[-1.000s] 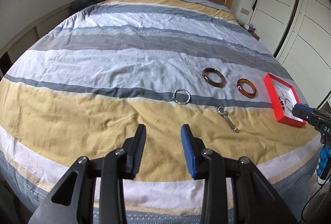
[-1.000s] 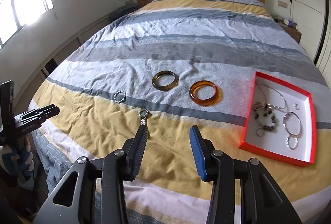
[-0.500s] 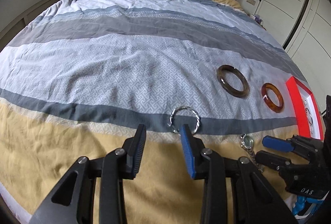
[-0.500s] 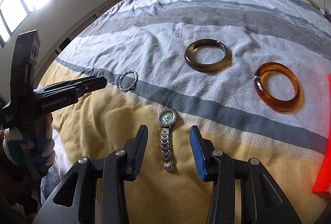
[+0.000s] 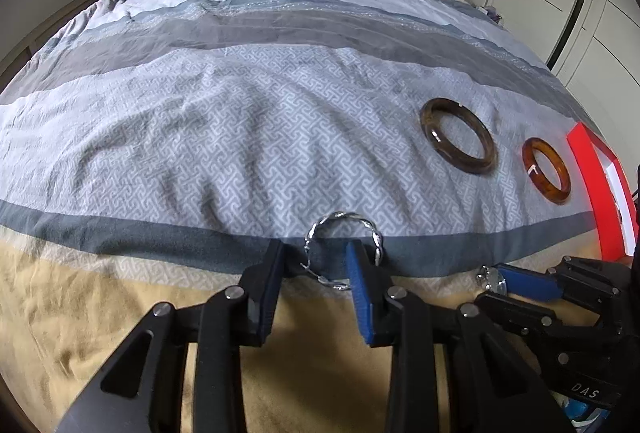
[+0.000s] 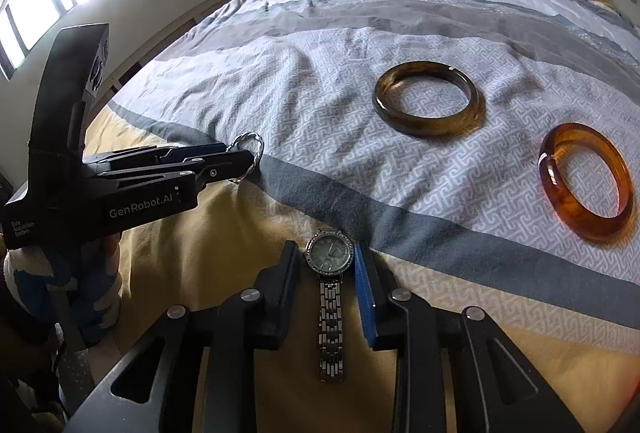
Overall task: Organize jewelry
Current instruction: 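Grasp twisted silver hoop with left tool while right tool grasps silver wristwatch, then carry silver hoop and wristwatch over the red box with both tools, then open left tool to drop hoop while right tool releases watch into box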
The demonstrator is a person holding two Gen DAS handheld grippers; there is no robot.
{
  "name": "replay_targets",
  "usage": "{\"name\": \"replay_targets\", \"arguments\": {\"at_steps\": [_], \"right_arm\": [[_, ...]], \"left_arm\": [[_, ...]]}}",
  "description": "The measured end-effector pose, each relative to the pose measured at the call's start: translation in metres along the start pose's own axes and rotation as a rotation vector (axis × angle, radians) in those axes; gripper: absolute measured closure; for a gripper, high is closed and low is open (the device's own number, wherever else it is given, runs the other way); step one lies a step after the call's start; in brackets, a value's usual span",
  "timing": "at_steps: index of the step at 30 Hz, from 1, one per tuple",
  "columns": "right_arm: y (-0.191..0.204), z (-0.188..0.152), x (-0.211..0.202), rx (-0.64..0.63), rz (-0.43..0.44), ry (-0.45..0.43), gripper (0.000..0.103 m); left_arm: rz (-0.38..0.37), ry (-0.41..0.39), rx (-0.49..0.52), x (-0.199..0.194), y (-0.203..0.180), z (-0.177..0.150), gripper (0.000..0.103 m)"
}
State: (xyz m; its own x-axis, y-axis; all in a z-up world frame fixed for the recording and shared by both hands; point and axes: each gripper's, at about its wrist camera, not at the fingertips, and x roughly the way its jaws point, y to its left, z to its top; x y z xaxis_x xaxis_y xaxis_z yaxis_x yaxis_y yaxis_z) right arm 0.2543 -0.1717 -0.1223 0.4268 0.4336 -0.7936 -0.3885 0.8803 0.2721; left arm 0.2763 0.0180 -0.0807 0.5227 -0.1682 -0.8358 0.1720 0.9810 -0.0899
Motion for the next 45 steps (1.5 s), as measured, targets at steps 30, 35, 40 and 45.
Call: {"name": "replay_targets", "arguments": {"at_steps": [30, 35, 40, 45], "right_arm": [[-0.036, -0.042, -0.184, 0.092, -0.183, -0.219, 0.078], [-0.083, -0.064, -0.233, 0.167, -0.256, -0.273, 0.078], [-0.137, -0.086, -0.266, 0.235, -0.349, -0.29, 0.078], [-0.19, -0.101, -0.275, 0.298, -0.415, -0.272, 0.078]], "left_arm": [[-0.108, -0.086, 0.098, -0.109, -0.119, -0.004, 0.096], [-0.184, -0.086, 0.175, -0.114, -0.186, 0.002, 0.096], [-0.256, -0.059, 0.253, -0.101, -0.257, 0.003, 0.096], [-0.298, -0.022, 0.311, -0.077, -0.321, 0.005, 0.096]]}}
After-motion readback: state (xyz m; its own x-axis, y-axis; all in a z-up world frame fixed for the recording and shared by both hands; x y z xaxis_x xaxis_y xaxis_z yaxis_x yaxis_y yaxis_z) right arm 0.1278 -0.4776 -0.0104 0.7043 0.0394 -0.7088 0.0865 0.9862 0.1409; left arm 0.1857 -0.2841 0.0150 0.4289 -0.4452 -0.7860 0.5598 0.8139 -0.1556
